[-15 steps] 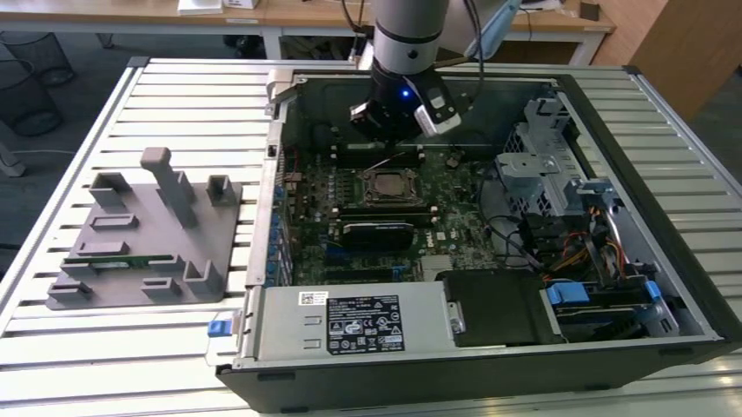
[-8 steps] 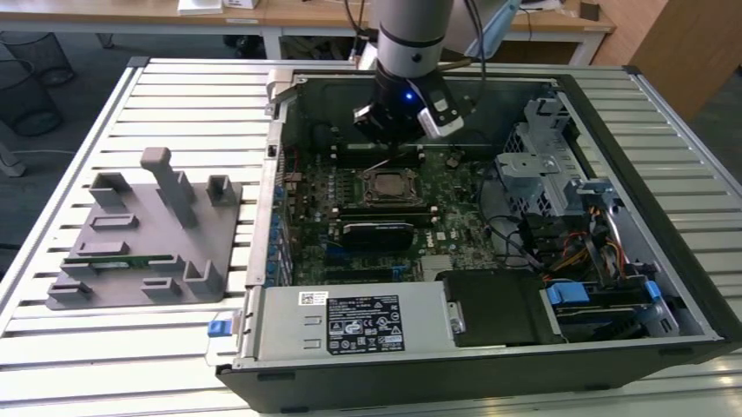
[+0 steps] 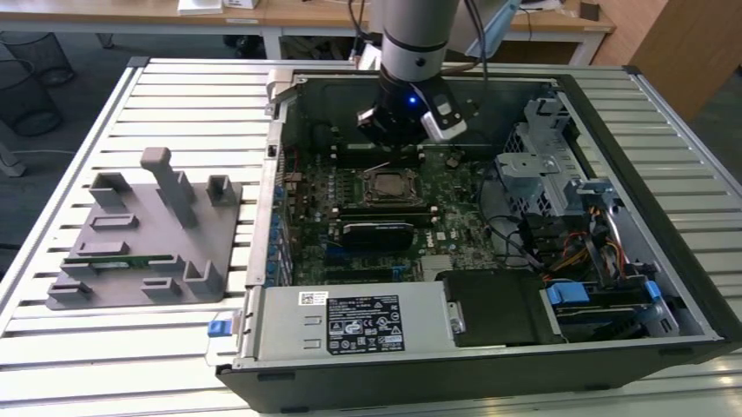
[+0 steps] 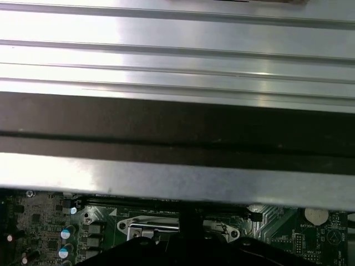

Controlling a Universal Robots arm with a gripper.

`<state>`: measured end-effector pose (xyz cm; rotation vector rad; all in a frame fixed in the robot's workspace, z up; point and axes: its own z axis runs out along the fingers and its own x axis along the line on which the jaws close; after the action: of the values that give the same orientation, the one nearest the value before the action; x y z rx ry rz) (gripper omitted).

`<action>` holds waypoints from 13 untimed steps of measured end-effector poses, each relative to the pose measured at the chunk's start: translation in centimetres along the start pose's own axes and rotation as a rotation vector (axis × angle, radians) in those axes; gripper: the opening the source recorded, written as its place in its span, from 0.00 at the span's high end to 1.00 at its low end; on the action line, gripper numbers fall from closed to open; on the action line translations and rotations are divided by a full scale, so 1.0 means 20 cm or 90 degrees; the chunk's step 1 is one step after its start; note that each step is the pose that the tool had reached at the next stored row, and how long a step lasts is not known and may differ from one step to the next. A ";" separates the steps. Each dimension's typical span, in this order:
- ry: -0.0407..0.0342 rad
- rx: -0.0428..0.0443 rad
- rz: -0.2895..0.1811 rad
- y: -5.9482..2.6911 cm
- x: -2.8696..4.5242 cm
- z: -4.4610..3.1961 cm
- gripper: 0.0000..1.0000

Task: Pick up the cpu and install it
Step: 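Install the first cpu locking lever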

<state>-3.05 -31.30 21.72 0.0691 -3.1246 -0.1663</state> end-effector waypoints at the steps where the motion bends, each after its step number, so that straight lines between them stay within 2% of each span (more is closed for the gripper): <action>1: -0.0001 -0.0001 0.000 0.000 -0.003 0.003 0.89; 7: 0.0000 0.0000 0.000 -0.002 -0.021 0.030 0.89; 13: -0.0001 -0.0001 0.000 -0.007 -0.031 0.072 0.89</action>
<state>-2.45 -31.26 20.26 0.0692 -3.1247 -0.1665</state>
